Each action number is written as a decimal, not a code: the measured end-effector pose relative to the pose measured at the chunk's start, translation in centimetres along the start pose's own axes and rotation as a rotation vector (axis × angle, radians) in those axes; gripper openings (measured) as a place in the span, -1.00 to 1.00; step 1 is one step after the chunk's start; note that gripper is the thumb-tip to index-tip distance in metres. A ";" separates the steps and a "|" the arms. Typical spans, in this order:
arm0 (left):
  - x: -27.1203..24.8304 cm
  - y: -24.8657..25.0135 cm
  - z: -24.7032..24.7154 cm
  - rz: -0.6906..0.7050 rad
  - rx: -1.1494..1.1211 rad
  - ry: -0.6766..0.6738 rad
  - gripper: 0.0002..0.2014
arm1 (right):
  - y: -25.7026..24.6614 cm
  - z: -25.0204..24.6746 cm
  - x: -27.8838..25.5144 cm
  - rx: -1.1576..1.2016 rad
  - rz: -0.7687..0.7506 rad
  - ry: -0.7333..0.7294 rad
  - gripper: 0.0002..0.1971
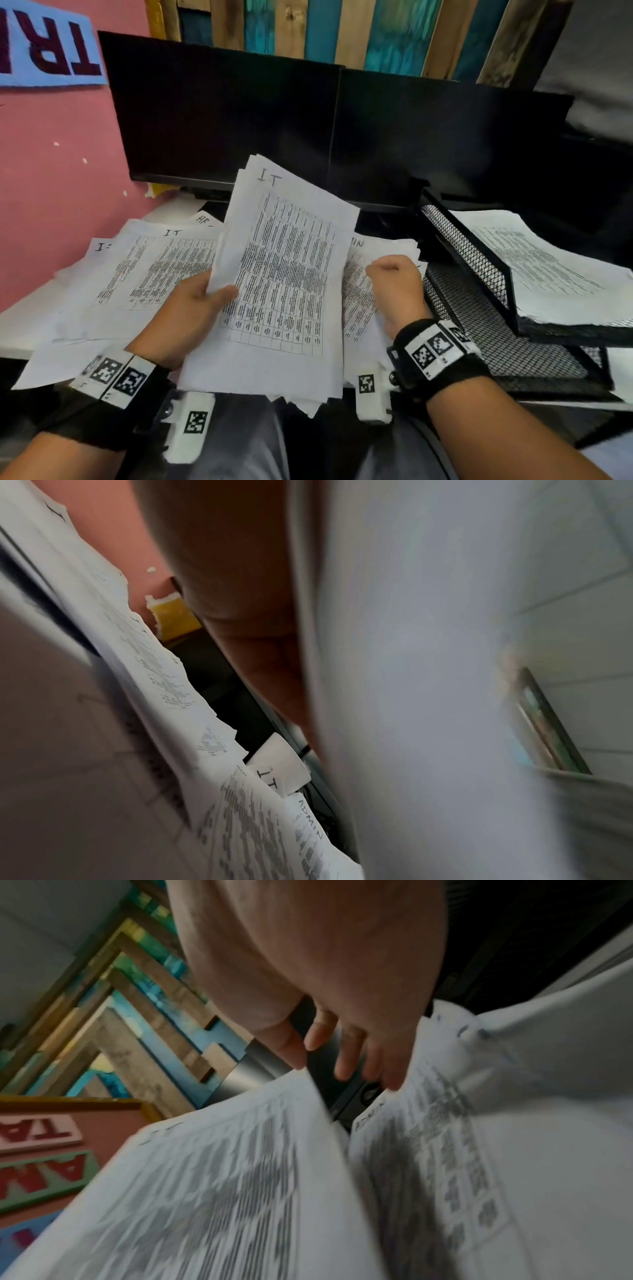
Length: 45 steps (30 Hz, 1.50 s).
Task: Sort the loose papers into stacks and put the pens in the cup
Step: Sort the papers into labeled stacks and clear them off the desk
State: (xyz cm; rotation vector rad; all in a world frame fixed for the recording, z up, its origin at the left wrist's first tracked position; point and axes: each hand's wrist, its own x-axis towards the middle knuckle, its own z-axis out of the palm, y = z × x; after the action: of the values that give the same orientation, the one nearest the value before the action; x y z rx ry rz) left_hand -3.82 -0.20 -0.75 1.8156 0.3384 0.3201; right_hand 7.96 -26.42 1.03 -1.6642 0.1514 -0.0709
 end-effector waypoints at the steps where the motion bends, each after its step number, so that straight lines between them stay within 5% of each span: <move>1: 0.0 0.0 -0.3 0.002 0.002 0.025 -0.89 | 0.1 -0.9 0.4 -0.007 0.004 0.043 -0.80; 10: 0.6 -0.6 -2.8 0.019 -0.125 0.103 -0.83 | 0.7 -5.6 2.1 0.049 0.326 0.010 -0.87; 18: 0.6 -0.5 -2.5 0.032 -0.085 0.102 -0.81 | 1.6 -5.1 3.0 0.102 0.378 -0.017 -0.89; 33: 0.7 -0.4 -3.5 0.016 -0.097 0.151 -0.85 | 3.0 -3.1 3.7 -0.155 0.157 -0.033 -0.90; 38: 0.9 -0.8 -3.8 0.002 -0.105 0.149 -0.86 | 3.4 -3.4 5.0 -0.098 0.090 0.011 -0.48; 42: 0.9 -0.6 -3.6 0.011 -0.116 0.149 -0.84 | 3.1 -4.1 5.4 -0.154 0.022 0.084 -0.88; 45: 0.9 -0.7 -3.6 0.011 -0.113 0.146 -0.85 | 2.3 -4.2 4.8 -0.244 -0.039 0.127 -0.86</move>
State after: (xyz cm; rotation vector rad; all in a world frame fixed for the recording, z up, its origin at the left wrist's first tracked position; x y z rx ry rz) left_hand -4.44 3.49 -0.50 1.6882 0.4042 0.4724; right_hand 11.99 -31.44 -1.07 -1.9070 0.2312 -0.1949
